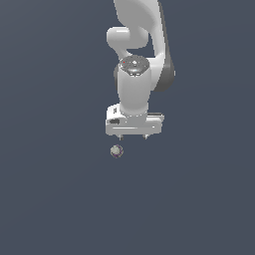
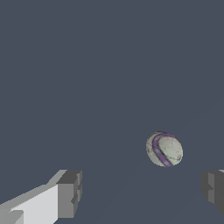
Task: Pick up the object and move it to a goal position.
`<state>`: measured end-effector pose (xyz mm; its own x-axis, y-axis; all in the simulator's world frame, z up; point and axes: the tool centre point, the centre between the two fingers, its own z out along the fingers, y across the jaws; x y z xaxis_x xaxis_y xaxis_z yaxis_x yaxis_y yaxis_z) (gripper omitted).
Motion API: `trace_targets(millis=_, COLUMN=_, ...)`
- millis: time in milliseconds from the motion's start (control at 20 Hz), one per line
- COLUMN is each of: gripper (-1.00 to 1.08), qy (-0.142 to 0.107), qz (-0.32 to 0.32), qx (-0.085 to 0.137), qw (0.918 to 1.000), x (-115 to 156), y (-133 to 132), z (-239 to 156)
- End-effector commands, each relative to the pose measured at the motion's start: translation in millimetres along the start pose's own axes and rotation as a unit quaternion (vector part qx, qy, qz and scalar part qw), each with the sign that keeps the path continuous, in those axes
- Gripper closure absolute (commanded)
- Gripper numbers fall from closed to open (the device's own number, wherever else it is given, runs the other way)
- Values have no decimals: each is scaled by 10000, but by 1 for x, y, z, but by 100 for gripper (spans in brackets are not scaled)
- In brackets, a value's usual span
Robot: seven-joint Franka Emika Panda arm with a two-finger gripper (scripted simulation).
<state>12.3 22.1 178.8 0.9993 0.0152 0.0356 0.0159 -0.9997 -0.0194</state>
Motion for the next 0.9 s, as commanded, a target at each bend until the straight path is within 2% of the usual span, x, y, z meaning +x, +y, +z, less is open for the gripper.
trace_targets(millis=0, gripper=-92, qy=0, qz=0, qx=0, qw=10000, x=0, y=0, z=0)
trace_targets(millis=450, gripper=-92, qy=180, qz=19, qx=178, qw=9997, x=9, y=-19, z=-18)
trace_targets(millis=850, gripper=-92, qy=180, qz=7, qx=178, qw=9997, x=9, y=-19, z=-18)
